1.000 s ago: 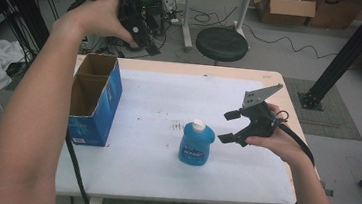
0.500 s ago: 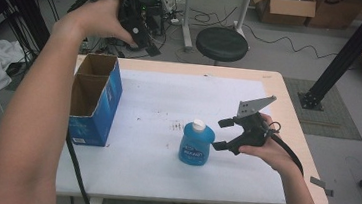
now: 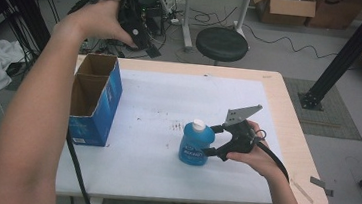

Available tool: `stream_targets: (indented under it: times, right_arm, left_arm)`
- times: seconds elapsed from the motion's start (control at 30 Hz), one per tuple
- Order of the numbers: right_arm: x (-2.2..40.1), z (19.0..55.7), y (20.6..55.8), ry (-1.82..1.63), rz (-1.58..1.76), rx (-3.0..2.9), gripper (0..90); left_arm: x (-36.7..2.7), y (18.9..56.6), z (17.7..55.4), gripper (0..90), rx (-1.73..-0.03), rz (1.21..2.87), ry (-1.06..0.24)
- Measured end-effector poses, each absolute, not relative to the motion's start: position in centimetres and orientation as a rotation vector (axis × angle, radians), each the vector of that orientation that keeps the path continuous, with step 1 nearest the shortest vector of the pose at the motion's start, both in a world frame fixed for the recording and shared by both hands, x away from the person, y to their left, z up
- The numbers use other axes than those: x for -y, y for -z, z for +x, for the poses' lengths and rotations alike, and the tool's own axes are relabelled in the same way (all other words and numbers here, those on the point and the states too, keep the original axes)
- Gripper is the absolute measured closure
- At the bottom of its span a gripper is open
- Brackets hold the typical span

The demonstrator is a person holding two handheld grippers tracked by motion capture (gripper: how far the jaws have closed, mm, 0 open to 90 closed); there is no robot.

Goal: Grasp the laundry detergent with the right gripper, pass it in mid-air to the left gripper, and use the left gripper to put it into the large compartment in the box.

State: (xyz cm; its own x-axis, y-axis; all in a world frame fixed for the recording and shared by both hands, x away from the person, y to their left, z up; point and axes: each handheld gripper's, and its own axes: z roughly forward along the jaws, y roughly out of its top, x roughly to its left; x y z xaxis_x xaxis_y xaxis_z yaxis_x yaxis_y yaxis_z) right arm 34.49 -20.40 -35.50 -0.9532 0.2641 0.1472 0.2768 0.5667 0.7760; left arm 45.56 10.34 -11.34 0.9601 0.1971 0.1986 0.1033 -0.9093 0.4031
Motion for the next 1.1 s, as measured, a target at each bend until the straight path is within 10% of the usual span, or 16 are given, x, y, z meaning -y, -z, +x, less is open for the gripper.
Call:
stream_targets:
  times: [1.1]
  right_arm:
    - [18.2, 34.9, 38.5, 1.459, -0.476, 2.714, 34.8]
  left_arm:
    - [-10.5, 11.8, 45.6, 10.7, -0.216, 2.71, -0.311]
